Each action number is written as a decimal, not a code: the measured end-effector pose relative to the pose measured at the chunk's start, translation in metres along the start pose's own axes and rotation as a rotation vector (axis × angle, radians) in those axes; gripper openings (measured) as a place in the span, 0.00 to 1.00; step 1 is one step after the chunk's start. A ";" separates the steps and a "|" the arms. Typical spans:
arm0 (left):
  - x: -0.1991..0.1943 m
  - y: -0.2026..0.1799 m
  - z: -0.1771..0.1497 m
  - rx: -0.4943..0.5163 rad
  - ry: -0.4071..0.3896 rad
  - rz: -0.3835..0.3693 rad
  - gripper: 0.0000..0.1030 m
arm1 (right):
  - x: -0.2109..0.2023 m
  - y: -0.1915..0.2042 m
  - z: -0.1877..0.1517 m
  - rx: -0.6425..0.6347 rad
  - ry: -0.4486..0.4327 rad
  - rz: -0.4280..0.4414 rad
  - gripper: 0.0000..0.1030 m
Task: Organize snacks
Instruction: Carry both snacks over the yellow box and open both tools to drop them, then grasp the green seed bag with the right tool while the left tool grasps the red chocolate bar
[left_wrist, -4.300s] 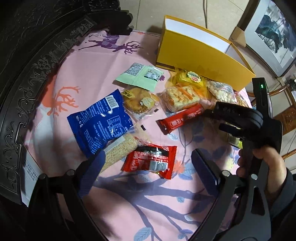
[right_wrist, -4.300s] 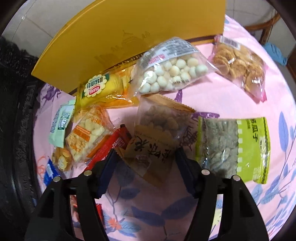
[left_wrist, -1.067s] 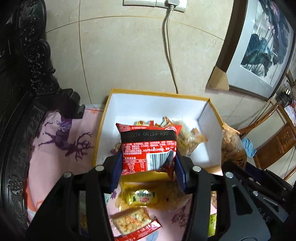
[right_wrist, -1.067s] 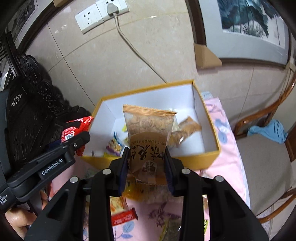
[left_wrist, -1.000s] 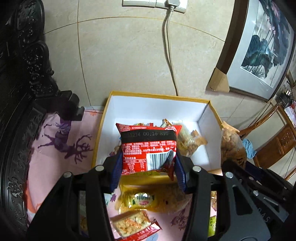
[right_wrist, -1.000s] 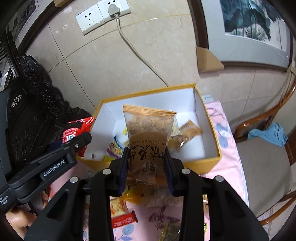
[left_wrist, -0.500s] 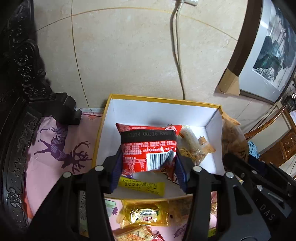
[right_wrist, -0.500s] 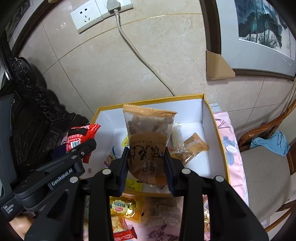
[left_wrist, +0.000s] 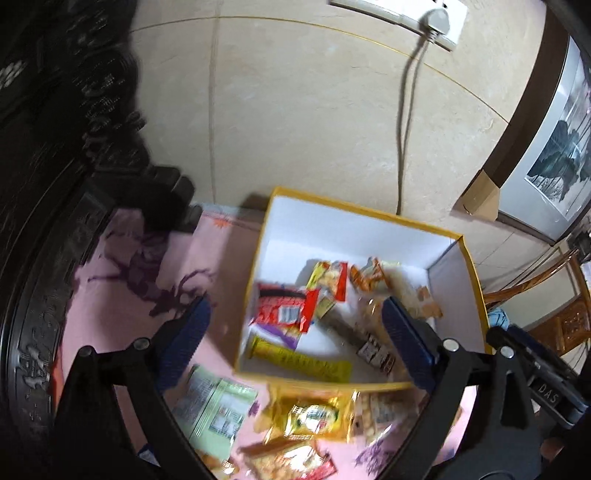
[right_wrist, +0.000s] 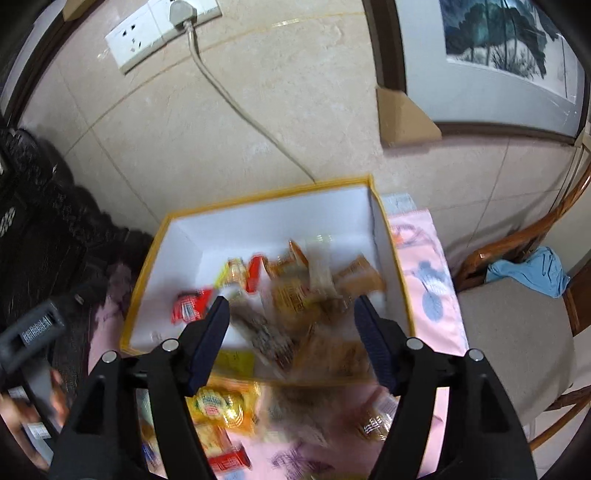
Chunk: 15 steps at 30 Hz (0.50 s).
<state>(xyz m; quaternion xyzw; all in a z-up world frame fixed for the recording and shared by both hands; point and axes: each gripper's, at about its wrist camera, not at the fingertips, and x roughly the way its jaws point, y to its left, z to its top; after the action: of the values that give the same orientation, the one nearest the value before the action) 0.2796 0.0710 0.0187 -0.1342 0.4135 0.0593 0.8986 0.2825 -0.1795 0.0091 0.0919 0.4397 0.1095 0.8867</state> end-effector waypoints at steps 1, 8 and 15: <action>-0.006 0.010 -0.009 -0.028 0.005 -0.008 0.92 | -0.003 -0.005 -0.011 -0.004 0.022 0.008 0.69; -0.030 0.042 -0.085 -0.054 0.050 0.017 0.93 | 0.000 -0.030 -0.128 -0.071 0.253 0.030 0.69; -0.037 0.035 -0.184 0.085 0.227 0.007 0.93 | -0.012 -0.029 -0.198 -0.305 0.304 0.027 0.69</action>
<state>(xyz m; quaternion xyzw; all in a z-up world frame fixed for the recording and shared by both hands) 0.1139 0.0511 -0.0745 -0.1003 0.5153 0.0292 0.8506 0.1205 -0.1972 -0.1068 -0.0549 0.5455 0.1994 0.8122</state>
